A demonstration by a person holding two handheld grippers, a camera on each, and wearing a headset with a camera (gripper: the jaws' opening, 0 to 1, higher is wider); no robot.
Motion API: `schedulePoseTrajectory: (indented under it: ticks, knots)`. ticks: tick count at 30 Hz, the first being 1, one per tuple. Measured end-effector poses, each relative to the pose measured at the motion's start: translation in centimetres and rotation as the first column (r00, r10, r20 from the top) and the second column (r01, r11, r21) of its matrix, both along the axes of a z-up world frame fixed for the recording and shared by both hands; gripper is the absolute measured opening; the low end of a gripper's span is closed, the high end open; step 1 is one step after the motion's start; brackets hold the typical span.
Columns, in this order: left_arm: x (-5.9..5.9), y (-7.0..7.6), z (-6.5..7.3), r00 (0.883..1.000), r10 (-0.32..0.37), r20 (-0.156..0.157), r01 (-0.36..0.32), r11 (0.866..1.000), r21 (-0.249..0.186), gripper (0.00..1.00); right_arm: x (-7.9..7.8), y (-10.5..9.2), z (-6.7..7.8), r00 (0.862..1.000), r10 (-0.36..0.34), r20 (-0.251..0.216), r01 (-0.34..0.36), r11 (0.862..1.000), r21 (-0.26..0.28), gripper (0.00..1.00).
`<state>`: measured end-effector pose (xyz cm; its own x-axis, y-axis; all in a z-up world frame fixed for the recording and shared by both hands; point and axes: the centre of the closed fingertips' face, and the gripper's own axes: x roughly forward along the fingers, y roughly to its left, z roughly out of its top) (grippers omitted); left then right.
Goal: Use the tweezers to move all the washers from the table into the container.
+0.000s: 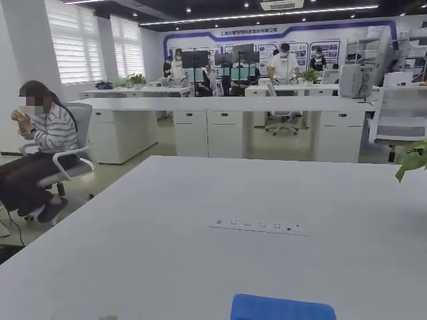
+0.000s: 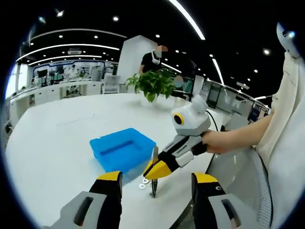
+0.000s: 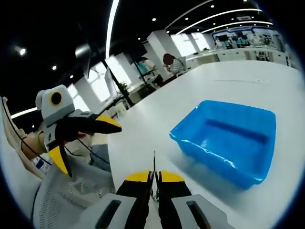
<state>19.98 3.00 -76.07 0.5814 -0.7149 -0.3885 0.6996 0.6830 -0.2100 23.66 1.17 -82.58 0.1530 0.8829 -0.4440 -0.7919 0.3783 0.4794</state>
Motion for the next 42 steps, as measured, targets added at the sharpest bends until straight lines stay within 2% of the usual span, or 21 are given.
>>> schedulePoseTrajectory:
  ticks: [1,4,5,6,8,11,14,15,18,21,22,23,24,27,30,36,38,40,42]
  knots:
    - [-0.2,0.1,-0.1,1.000,0.016,-0.003,-0.016,1.000,-0.006,0.63,-0.1,0.0,0.2,1.000,-0.007,-0.015,0.007,1.000,0.011,0.02]
    - [-0.7,0.5,-0.5,0.998,0.063,0.027,-0.063,0.998,-0.002,0.71,0.1,-0.2,0.8,0.999,-0.020,-0.027,0.021,0.999,0.028,0.02]
    - [-0.6,0.5,-0.4,0.997,0.069,0.046,-0.069,0.998,0.013,0.73,0.2,-0.2,0.9,0.999,-0.024,-0.031,0.025,0.999,0.032,0.02]
    - [-0.4,0.7,-0.2,0.993,0.083,0.082,-0.086,0.996,0.031,0.75,0.2,-0.3,1.2,0.999,-0.029,-0.034,0.030,0.999,0.040,0.02]
    - [-0.4,0.6,0.1,0.990,0.096,0.105,-0.100,0.995,0.031,0.78,0.3,-0.4,1.6,0.999,-0.033,-0.040,0.035,0.998,0.051,0.02]
    - [0.0,0.9,0.5,0.979,0.130,0.156,-0.136,0.990,0.030,0.85,0.5,-0.6,2.3,0.998,-0.038,-0.044,0.041,0.997,0.065,0.02]
    - [0.3,1.3,0.8,0.970,0.157,0.183,-0.164,0.986,0.024,0.90,0.8,-1.1,3.1,0.998,-0.047,-0.040,0.049,0.997,0.067,0.02]
    - [0.5,1.5,1.1,0.964,0.172,0.205,-0.179,0.984,0.018,0.90,0.8,-1.3,3.3,0.998,-0.047,-0.039,0.050,0.997,0.067,0.02]
    - [0.8,1.8,1.4,0.954,0.195,0.229,-0.200,0.980,0.000,0.94,1.3,-2.0,4.1,0.998,-0.054,-0.022,0.055,0.997,0.062,0.02]
    - [1.1,2.2,1.2,0.951,0.222,0.217,-0.226,0.974,-0.008,0.96,1.8,-2.6,5.0,0.998,-0.057,0.001,0.057,0.997,0.057,0.02]
    - [1.3,2.5,1.3,0.946,0.243,0.212,-0.243,0.970,-0.025,0.97,2.0,-2.8,5.2,0.998,-0.057,0.009,0.056,0.997,0.055,0.02]
    - [1.3,2.5,1.5,0.944,0.248,0.218,-0.246,0.969,-0.035,0.98,2.2,-3.0,5.6,0.998,-0.054,0.026,0.053,0.997,0.048,0.02]
    - [1.5,2.6,1.9,0.937,0.258,0.237,-0.253,0.966,-0.052,0.98,2.4,-3.1,5.8,0.998,-0.055,0.034,0.053,0.998,0.044,0.02]
    - [1.5,2.6,2.3,0.931,0.263,0.253,-0.254,0.965,-0.067,0.98,3.2,-3.4,6.8,0.997,-0.054,0.060,0.052,0.998,0.039,0.02]
    - [1.6,2.7,2.4,0.931,0.272,0.244,-0.258,0.962,-0.086,0.98,4.2,-3.6,7.4,0.994,-0.058,0.089,0.055,0.998,0.031,0.02]
    - [2.0,3.5,2.5,0.916,0.305,0.262,-0.295,0.952,-0.076,0.97,6.5,-4.2,7.8,0.990,-0.086,0.113,0.086,0.996,0.010,0.02]
    - [2.1,3.6,2.4,0.916,0.306,0.258,-0.298,0.952,-0.071,0.96,7.3,-4.4,7.8,0.988,-0.102,0.114,0.102,0.995,0.005,0.02]
    - [2.2,3.8,2.0,0.919,0.311,0.241,-0.305,0.950,-0.060,0.96,8.1,-4.6,7.9,0.986,-0.132,0.105,0.131,0.991,0.016,0.02]
    - [2.1,3.7,2.0,0.920,0.308,0.242,-0.303,0.951,-0.059,0.96,8.7,-4.7,8.0,0.984,-0.148,0.101,0.147,0.989,0.022,0.02]
